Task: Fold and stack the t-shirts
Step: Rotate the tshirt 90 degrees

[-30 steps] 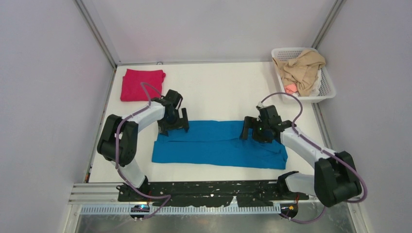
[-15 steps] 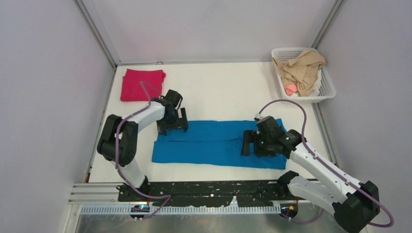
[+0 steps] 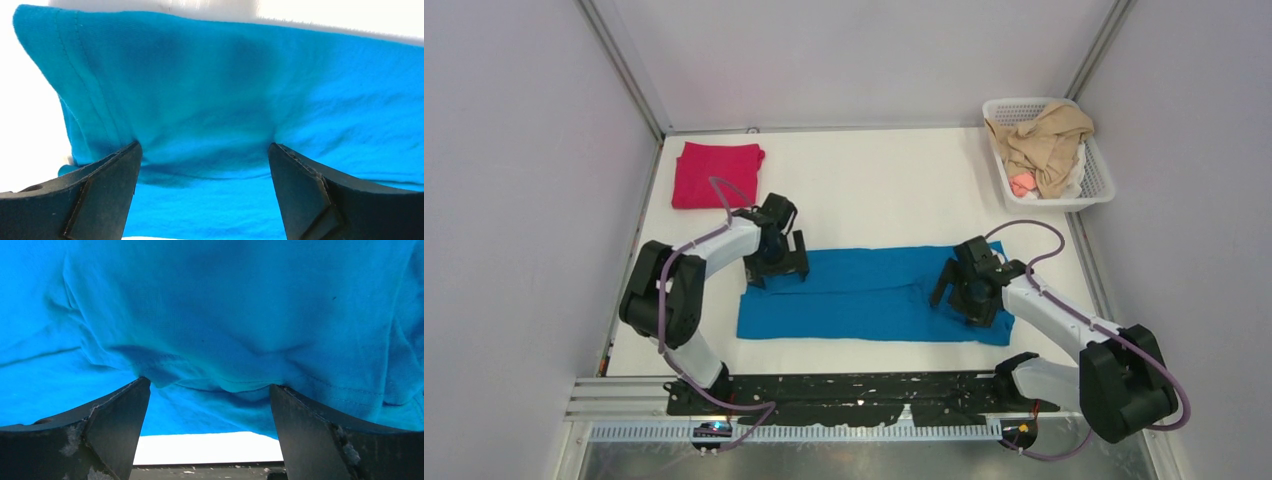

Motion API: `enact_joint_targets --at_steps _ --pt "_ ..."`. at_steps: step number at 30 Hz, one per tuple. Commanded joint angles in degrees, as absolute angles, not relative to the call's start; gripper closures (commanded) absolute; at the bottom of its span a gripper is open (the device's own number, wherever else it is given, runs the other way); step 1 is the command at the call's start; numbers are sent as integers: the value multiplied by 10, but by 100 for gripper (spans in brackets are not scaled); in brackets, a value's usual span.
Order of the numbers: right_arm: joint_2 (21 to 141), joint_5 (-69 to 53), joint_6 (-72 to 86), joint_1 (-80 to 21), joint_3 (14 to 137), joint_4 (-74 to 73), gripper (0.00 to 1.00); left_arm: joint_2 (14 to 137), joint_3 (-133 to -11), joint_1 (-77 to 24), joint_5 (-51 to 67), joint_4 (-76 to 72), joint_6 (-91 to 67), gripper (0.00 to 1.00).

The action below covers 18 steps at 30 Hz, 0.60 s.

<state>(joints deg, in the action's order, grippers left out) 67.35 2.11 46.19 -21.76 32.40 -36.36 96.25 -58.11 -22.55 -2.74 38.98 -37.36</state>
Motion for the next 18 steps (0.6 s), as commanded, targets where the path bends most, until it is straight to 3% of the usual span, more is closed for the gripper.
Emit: enact_joint_targets --at_steps 1,8,18 --pt "747 49 463 -181 329 -233 5 911 -526 -226 -3 361 -399 0" --pt "856 11 372 -153 427 -140 5 876 -442 -252 36 314 -454 0" --pt "1096 -19 262 -144 742 -142 5 883 -413 -396 35 241 -583 0"
